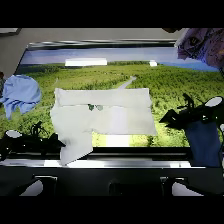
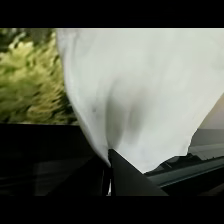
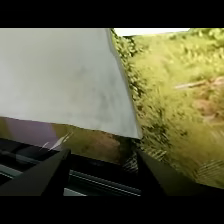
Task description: Fold the clothes and pants, and hang the long-sleeved shirts on hangers.
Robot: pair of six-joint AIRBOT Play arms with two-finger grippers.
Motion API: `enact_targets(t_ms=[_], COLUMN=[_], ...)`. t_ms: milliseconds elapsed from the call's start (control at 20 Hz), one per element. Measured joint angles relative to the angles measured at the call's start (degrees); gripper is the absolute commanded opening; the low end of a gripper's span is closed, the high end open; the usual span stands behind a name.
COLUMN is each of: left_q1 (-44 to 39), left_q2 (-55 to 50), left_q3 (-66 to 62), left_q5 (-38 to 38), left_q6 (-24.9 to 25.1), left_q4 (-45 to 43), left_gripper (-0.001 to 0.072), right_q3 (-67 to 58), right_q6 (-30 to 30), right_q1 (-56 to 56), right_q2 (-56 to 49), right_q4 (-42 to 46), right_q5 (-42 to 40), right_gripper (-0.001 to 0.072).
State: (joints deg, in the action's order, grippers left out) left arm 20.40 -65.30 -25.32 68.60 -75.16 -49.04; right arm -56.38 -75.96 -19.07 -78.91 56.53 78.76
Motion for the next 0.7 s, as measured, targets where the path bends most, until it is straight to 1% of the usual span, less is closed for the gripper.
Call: enact_targets(t_ms=[300,400,700], left_q1=[-0.02,-0.04,-0.02], left_q2=[0.00,0.00,0.00], left_q3=[-0.02,-0.04,-0.04], left_q5=[2.12,2.95,3.80], left_q6=[0.17,0.17,0.17], left_q4=[0.11,0.15,0.22], left_gripper=[0.0018,0.0019,0.0018], right_q3=[7.52,8.39,9.09], right_q6=[4.92,6.16,8.72], right_q1=[0.00,0.00,-0.04], right_q2=[-3.34,-4.90,-6.82], right_q4=[-5.44,-6.51,-8.63], right_q5=[-4.98,-6.34,-7.08], right_gripper=[0.0503,0.0503,0.0502])
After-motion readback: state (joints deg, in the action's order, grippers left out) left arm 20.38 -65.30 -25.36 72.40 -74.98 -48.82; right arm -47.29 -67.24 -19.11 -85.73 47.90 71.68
